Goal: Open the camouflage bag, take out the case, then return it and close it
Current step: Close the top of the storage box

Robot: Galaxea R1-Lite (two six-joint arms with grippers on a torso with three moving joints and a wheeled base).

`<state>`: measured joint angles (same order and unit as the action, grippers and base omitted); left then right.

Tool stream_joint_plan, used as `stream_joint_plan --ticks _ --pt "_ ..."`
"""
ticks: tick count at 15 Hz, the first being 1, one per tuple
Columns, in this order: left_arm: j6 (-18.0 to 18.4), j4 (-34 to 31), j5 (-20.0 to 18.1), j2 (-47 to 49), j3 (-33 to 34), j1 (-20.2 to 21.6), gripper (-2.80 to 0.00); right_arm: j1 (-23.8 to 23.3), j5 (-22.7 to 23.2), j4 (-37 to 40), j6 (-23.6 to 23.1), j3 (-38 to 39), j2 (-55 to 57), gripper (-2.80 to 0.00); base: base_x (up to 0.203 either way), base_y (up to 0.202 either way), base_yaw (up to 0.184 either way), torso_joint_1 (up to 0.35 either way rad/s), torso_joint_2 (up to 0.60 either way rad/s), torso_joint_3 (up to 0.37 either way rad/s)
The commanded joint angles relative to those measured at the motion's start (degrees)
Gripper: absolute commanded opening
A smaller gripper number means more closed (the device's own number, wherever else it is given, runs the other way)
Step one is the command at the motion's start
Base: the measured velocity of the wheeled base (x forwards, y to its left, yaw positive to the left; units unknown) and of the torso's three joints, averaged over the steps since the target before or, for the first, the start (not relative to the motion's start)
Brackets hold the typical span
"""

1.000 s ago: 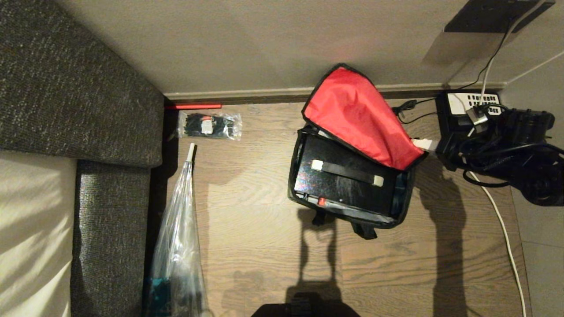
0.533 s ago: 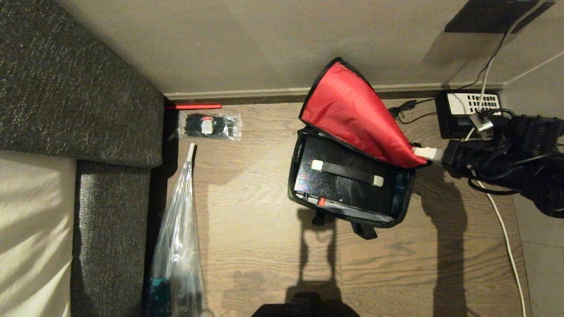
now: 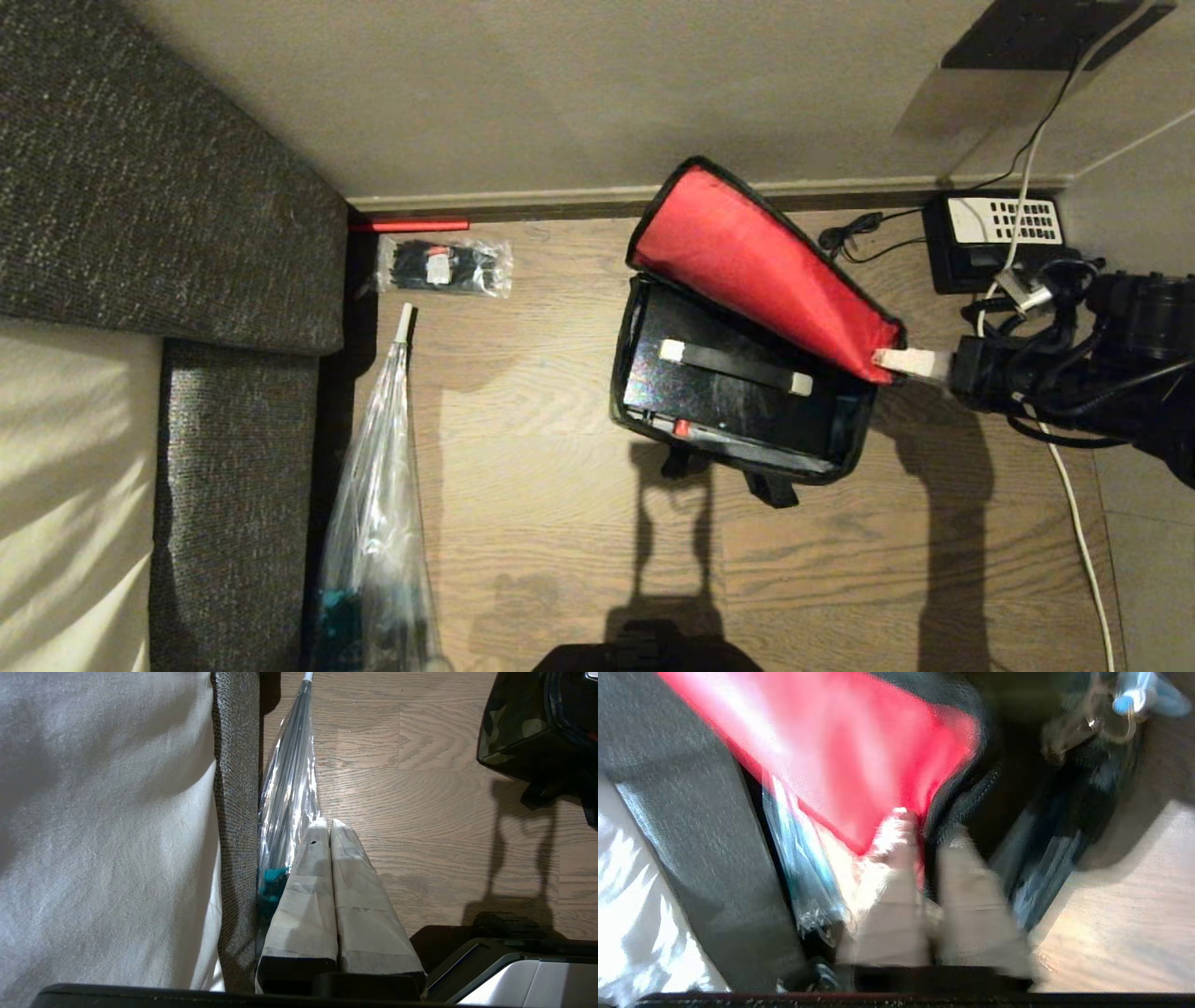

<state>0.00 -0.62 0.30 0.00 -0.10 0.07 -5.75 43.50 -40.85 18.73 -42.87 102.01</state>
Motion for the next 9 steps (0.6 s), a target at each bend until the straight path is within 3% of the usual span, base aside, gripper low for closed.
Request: stream_joint_plan --ticks 1,6,9 --pt "0.0 0.0 0.0 -0.1 0.0 0.0 -2.80 0.2 0.3 0.7 -3.2 3.1 -1.2 0.00 0.000 0.000 0.000 0.000 0.00 0.000" --pt "0.0 0.0 0.0 -0.1 0.0 0.0 -2.80 0.6 0.8 12.5 -14.0 9.9 -5.9 0.00 0.000 0.000 0.000 0.000 0.00 0.000" --pt "0.0 0.0 0.0 -0.1 0.0 0.0 -2.80 0.5 0.9 17.9 -16.6 10.8 -11.0 0.00 0.000 0.000 0.000 0.000 0.00 0.000"
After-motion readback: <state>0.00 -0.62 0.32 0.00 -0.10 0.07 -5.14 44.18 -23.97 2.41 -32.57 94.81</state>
